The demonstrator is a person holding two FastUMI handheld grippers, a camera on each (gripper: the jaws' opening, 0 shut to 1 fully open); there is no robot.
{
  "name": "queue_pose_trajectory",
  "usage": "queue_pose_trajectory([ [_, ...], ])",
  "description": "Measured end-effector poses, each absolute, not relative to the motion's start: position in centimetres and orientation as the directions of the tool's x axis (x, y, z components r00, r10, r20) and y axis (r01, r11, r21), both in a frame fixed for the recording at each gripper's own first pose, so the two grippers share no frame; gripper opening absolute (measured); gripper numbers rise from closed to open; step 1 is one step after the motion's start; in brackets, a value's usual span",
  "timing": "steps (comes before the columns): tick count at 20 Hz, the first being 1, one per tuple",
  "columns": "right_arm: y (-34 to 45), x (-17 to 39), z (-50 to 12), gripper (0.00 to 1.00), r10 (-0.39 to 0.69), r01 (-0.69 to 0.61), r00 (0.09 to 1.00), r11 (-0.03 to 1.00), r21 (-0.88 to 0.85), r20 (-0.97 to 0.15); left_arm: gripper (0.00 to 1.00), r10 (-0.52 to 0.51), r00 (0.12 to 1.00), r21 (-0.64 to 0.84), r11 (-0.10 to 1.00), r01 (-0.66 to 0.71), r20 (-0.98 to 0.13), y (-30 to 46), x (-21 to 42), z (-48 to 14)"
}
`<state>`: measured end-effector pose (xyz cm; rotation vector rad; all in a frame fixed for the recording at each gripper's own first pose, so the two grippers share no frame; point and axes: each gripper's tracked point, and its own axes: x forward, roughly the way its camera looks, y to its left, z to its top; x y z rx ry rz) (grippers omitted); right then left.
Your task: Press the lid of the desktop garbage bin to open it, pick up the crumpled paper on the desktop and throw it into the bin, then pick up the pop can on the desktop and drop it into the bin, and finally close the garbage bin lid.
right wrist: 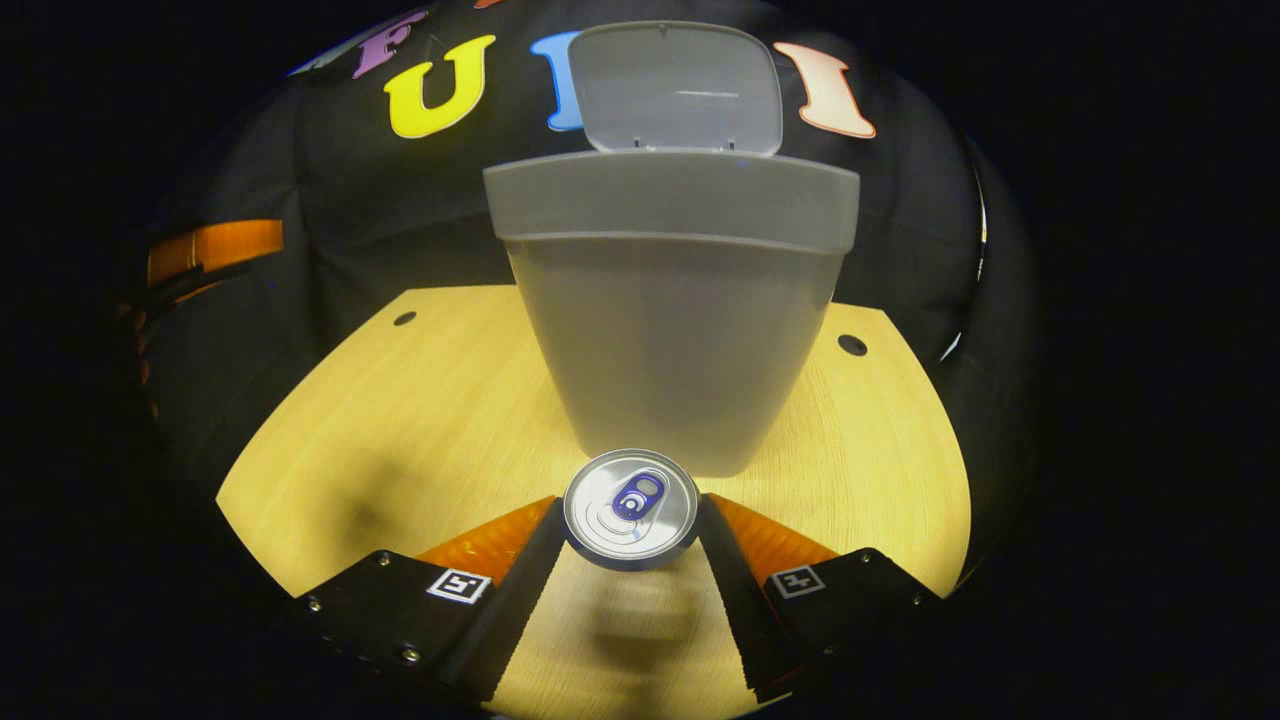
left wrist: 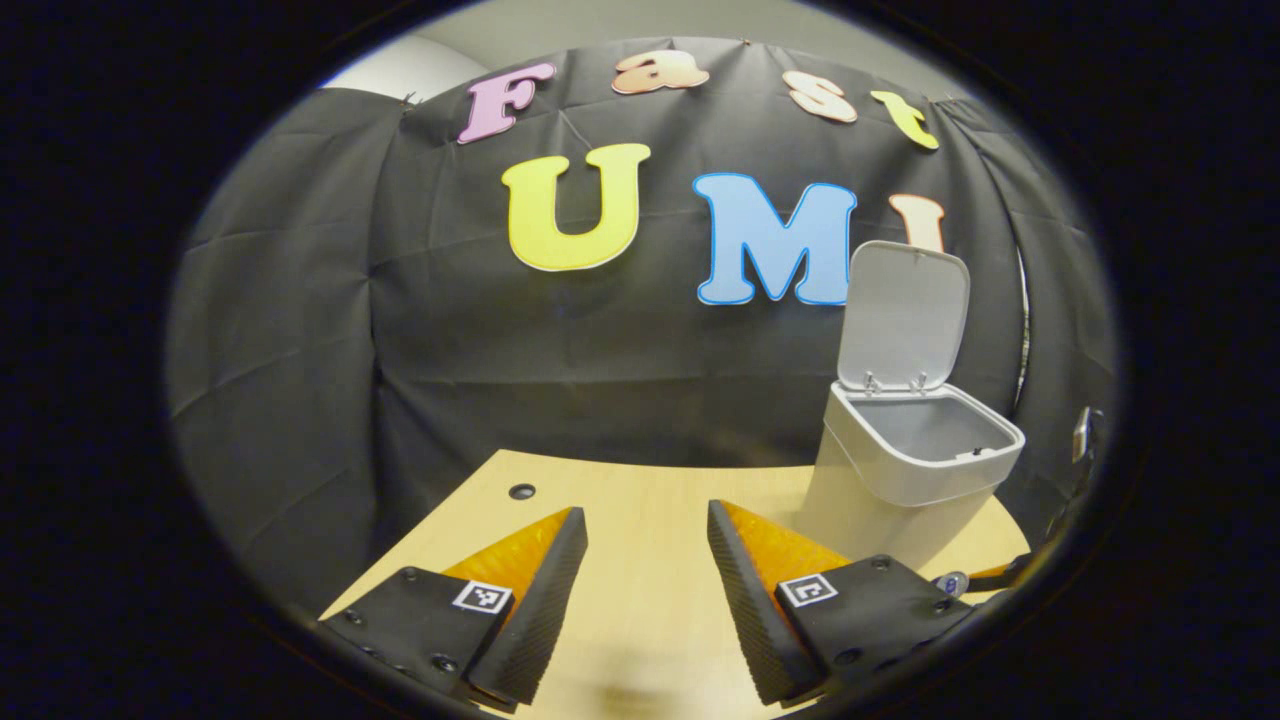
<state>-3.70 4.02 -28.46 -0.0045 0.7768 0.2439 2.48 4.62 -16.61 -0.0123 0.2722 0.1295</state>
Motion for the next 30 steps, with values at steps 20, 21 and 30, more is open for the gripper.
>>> queue_pose_trajectory([
  [20,5.3,1.6,-2.2,0.86,0.272,-0.257,0.942,0.961,0.099,-0.198,0.82,0.098,0.951,-0.009,0.994,-0.105,-0.294,3.4,3.1,-17.9],
  [21,5.1,2.0,-1.0,0.86,0.258,-0.248,0.952,0.966,0.077,-0.163,0.82,0.099,0.951,-0.008,0.994,-0.106,-0.293,3.4,3.2,-17.8],
  [30,5.9,4.6,4.3,0.86,0.228,-0.227,0.974,0.970,-0.083,0.009,0.82,0.100,0.948,-0.009,0.994,-0.107,-0.301,3.6,3.6,-18.2],
])
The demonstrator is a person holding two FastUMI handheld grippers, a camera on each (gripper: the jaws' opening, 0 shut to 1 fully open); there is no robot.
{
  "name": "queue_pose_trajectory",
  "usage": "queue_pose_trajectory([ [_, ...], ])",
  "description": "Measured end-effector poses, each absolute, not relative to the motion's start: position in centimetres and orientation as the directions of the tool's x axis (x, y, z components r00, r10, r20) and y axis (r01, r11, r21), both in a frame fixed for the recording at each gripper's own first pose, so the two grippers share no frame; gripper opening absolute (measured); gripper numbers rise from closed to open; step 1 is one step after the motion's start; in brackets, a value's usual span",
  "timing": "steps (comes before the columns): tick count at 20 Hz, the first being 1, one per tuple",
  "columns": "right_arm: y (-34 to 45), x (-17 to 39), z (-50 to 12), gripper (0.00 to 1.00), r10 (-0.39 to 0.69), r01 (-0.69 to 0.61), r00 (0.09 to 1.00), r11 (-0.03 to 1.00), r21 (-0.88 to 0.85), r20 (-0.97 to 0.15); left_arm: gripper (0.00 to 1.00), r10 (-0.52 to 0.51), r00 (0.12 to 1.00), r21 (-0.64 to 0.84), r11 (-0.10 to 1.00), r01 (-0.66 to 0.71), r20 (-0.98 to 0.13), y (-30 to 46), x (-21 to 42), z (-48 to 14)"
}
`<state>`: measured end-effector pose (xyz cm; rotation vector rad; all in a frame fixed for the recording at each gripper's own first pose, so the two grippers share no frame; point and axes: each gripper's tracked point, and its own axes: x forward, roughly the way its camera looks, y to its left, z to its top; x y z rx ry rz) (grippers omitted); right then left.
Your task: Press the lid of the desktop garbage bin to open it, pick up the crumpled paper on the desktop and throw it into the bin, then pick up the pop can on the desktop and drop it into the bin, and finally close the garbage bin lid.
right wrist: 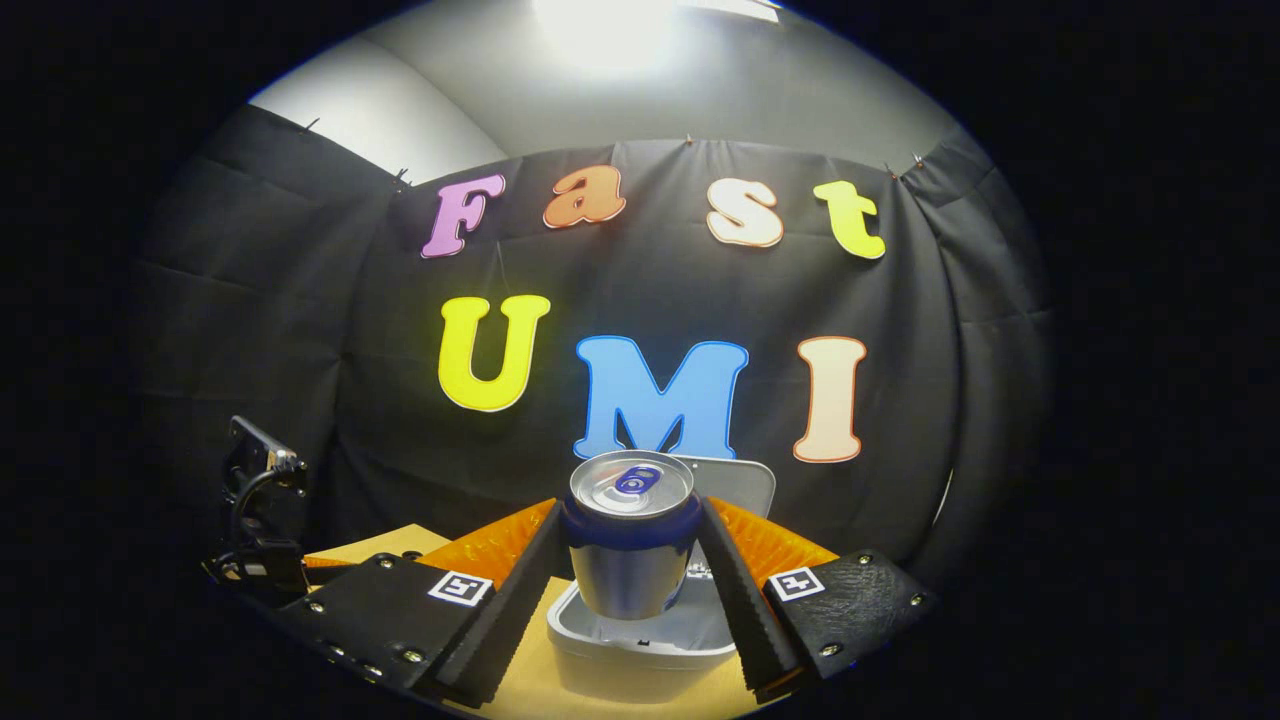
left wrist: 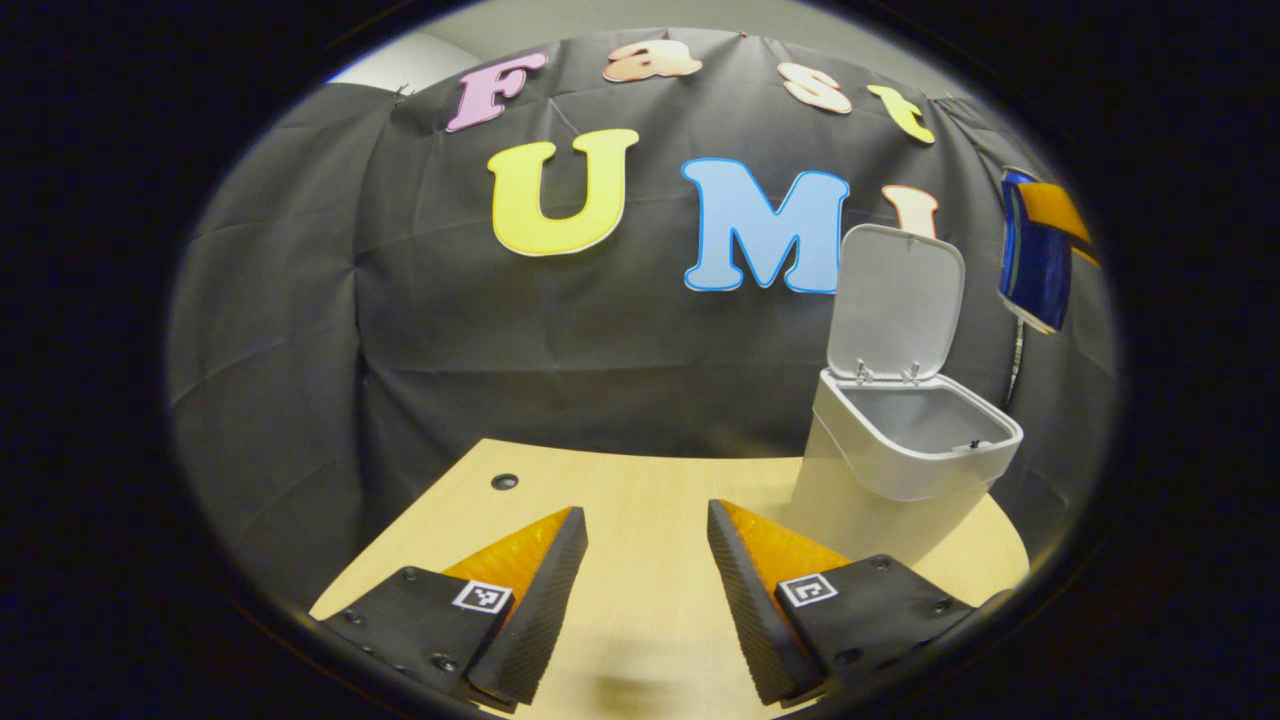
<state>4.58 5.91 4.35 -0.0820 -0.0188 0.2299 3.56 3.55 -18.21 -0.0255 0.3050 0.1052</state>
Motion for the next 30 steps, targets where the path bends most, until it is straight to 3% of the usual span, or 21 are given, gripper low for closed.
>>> queue_pose_trajectory([
  [6,5.5,8.0,5.7,0.85,0.208,-0.203,0.977,0.976,-0.078,0.051,0.78,0.112,0.946,-0.011,0.993,-0.121,-0.306,4.3,3.4,-18.5],
  [9,4.9,9.6,5.7,0.86,0.188,-0.184,0.981,0.981,-0.062,0.054,0.82,0.125,0.943,-0.010,0.991,-0.135,-0.309,5.0,3.3,-18.6],
  [21,3.7,13.5,1.4,0.86,0.137,-0.139,0.989,0.989,-0.042,-0.047,0.78,0.142,0.938,-0.003,0.989,-0.151,-0.317,5.5,3.4,-18.9],
  [22,3.5,13.3,1.1,0.96,0.136,-0.139,0.989,0.990,-0.034,-0.059,0.82,0.140,0.938,-0.003,0.989,-0.149,-0.318,5.5,3.4,-19.0],
  [23,3.3,13.5,0.7,0.89,0.133,-0.135,0.989,0.991,-0.023,-0.070,0.82,0.139,0.938,-0.003,0.989,-0.147,-0.318,5.5,3.5,-18.9],
  [25,3.0,13.5,0.5,0.98,0.125,-0.125,0.989,0.992,-0.002,-0.079,0.82,0.137,0.938,-0.004,0.989,-0.146,-0.319,5.4,3.4,-19.0],
  [26,3.1,13.5,0.5,0.98,0.127,-0.127,0.989,0.992,0.006,-0.081,0.78,0.138,0.937,-0.005,0.989,-0.147,-0.320,5.5,3.4,-19.0],
  [30,3.0,13.0,1.0,0.98,0.126,-0.126,0.990,0.992,-0.003,-0.067,0.82,0.137,0.937,-0.007,0.989,-0.147,-0.322,5.5,3.4,-19.0],
])
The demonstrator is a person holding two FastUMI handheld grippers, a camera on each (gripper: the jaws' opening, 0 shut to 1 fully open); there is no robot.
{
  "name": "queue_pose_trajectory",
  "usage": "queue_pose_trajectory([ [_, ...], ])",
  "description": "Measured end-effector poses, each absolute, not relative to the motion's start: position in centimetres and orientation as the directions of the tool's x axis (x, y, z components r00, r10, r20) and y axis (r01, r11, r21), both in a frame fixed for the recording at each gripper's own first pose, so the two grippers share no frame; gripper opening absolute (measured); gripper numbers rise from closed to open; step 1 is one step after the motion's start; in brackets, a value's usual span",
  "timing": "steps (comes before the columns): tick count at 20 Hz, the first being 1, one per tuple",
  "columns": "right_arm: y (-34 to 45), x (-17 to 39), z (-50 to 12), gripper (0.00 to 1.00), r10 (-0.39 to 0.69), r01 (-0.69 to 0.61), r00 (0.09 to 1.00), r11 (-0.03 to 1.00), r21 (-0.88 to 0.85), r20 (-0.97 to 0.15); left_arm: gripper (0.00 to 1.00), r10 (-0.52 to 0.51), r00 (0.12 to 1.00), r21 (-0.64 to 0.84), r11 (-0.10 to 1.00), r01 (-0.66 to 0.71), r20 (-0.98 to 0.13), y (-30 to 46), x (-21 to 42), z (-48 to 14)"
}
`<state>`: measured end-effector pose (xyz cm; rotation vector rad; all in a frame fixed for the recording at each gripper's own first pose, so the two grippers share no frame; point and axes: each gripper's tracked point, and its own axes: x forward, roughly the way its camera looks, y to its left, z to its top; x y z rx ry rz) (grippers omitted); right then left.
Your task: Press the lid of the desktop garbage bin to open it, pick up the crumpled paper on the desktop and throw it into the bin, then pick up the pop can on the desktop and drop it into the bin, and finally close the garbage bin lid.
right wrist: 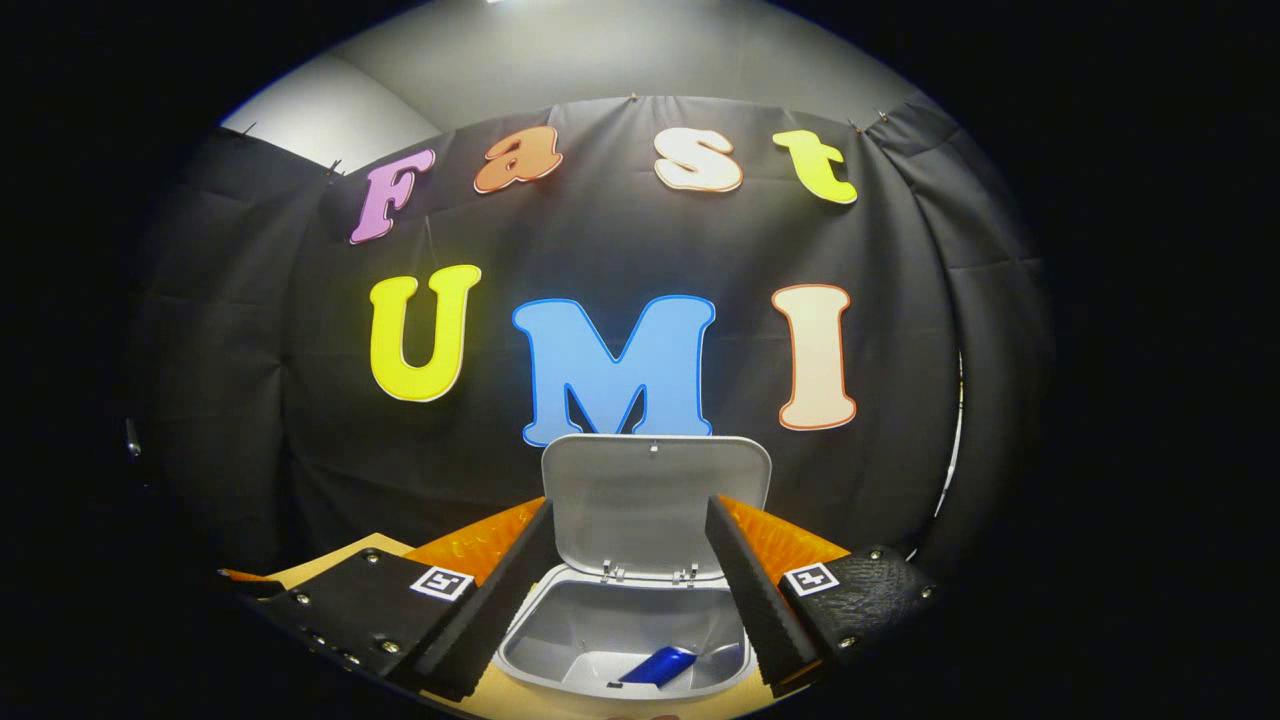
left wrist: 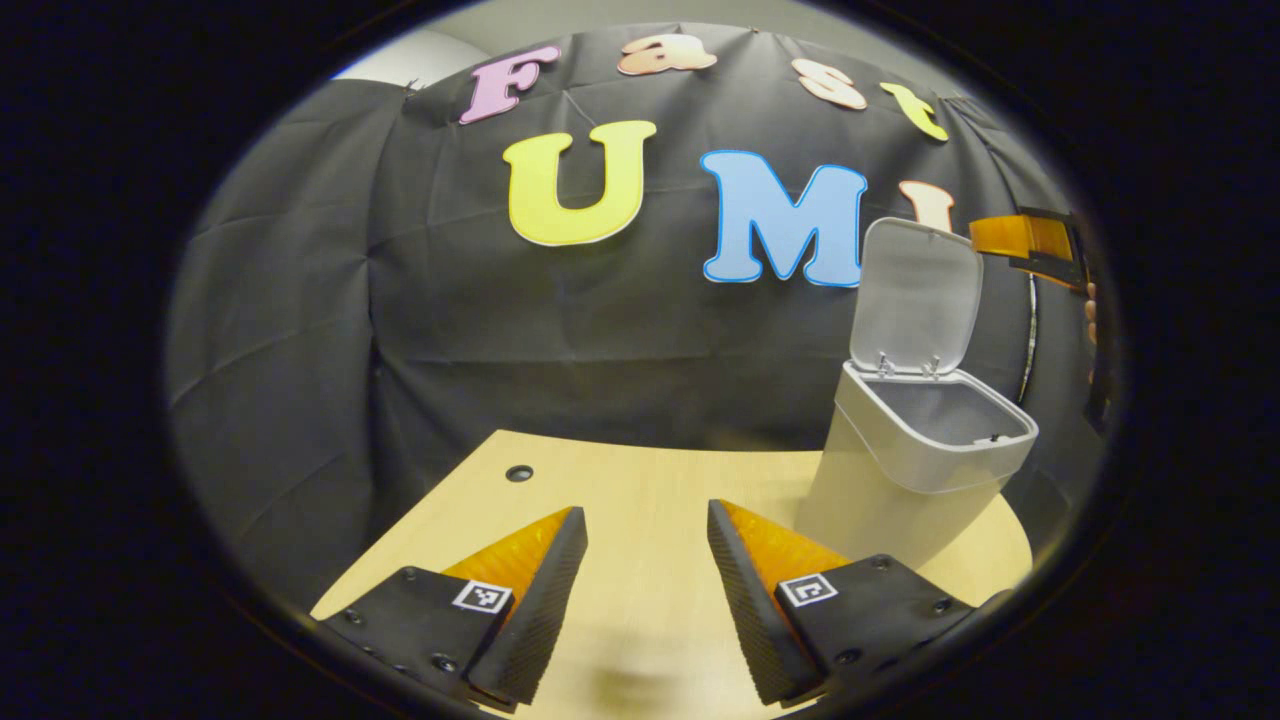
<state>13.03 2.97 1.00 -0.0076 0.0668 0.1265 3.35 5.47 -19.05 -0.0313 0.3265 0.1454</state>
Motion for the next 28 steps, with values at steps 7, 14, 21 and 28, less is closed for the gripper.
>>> queue_pose_trajectory([
  [7,2.8,12.7,1.5,0.97,0.124,-0.124,0.991,0.992,0.003,-0.056,0.82,0.126,0.939,-0.017,0.990,-0.138,-0.320,5.1,3.2,-18.9],
  [14,2.8,13.3,2.5,0.97,0.122,-0.121,0.992,0.992,0.025,-0.043,0.78,0.121,0.942,-0.017,0.991,-0.133,-0.313,5.3,3.0,-18.6],
  [21,2.6,16.2,5.0,0.97,0.102,-0.101,0.995,0.995,0.023,-0.011,0.82,0.118,0.943,-0.038,0.990,-0.136,-0.311,5.3,2.5,-18.6],
  [28,2.3,19.9,6.3,0.97,0.074,-0.074,0.997,0.997,0.017,0.018,0.84,0.138,0.936,-0.046,0.986,-0.161,-0.325,6.3,1.9,-19.2],
])
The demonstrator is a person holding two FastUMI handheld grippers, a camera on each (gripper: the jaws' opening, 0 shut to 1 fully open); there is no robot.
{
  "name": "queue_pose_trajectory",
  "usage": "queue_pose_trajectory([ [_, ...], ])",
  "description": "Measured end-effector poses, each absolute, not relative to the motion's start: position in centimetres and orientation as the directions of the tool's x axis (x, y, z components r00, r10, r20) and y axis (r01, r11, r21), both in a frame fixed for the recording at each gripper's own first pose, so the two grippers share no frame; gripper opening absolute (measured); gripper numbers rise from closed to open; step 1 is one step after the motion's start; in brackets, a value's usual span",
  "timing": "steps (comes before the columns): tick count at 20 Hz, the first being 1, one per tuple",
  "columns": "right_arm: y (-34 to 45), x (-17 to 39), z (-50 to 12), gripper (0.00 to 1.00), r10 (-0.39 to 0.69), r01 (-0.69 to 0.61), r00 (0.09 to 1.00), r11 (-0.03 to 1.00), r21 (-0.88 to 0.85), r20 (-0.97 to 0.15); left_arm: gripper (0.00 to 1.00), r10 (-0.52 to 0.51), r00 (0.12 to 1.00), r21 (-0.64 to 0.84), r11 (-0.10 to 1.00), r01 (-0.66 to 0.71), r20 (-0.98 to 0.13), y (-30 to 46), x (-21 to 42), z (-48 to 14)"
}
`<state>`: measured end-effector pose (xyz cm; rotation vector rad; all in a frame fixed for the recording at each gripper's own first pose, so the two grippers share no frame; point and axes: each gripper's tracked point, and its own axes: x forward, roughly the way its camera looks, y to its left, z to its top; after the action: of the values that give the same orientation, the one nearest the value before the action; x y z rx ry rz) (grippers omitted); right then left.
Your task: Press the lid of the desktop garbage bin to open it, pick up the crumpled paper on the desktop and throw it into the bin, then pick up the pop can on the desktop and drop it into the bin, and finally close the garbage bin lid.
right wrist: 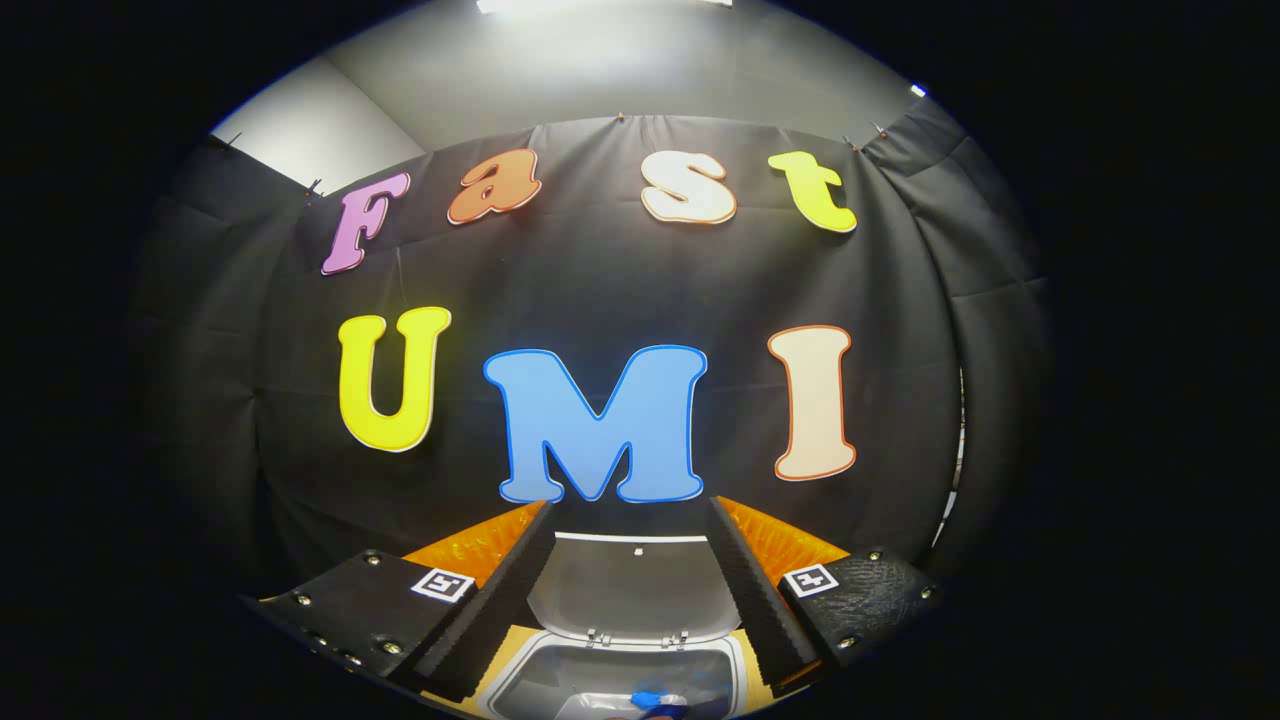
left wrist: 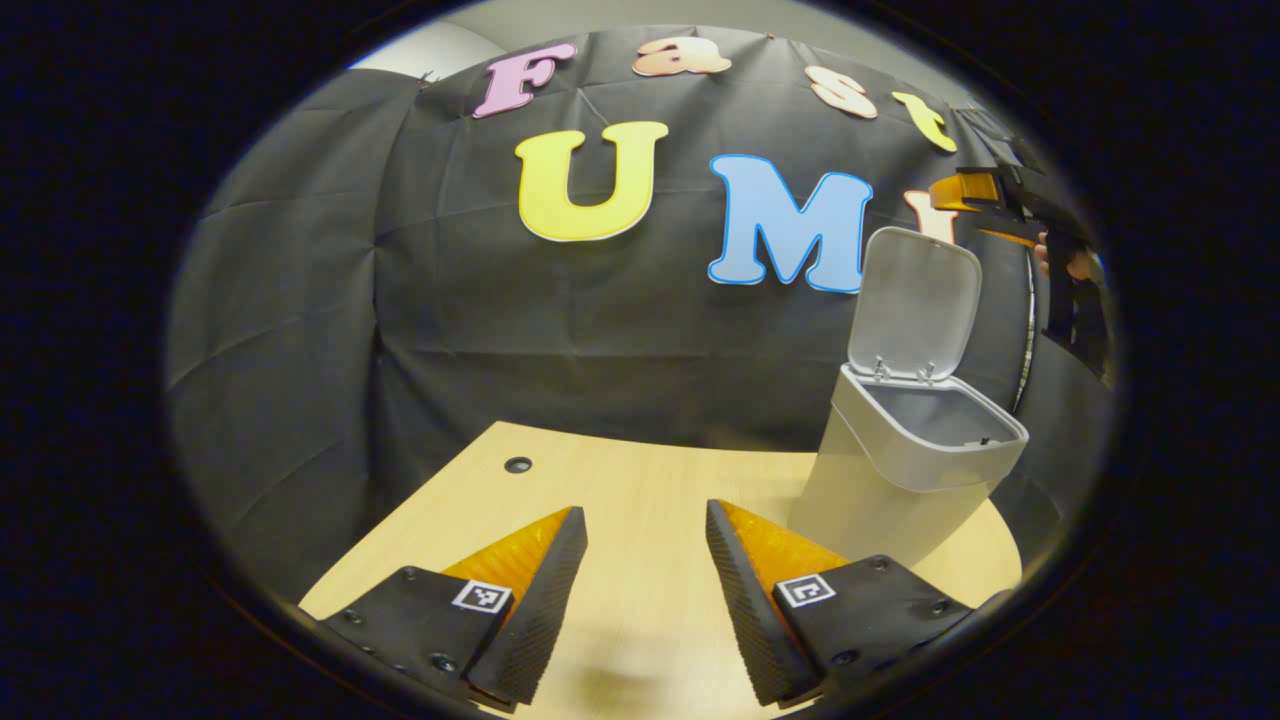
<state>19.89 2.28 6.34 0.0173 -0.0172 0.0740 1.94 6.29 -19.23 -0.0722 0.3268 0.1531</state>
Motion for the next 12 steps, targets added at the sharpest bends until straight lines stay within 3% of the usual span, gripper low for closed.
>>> queue_pose_trajectory([
  [5,1.5,22.6,6.2,0.97,0.041,-0.041,0.999,0.999,0.014,0.029,0.83,0.170,0.929,-0.035,0.981,-0.192,-0.330,7.8,1.8,-19.4],
  [6,1.3,23.0,6.2,0.96,0.033,-0.033,0.999,0.999,0.018,0.037,0.78,0.175,0.927,-0.031,0.980,-0.196,-0.332,8.1,1.9,-19.4],
  [12,1.0,24.9,3.7,0.96,0.023,-0.023,1.000,1.000,0.020,-0.012,0.84,0.193,0.918,-0.014,0.977,-0.211,-0.345,8.7,2.4,-20.0],
])
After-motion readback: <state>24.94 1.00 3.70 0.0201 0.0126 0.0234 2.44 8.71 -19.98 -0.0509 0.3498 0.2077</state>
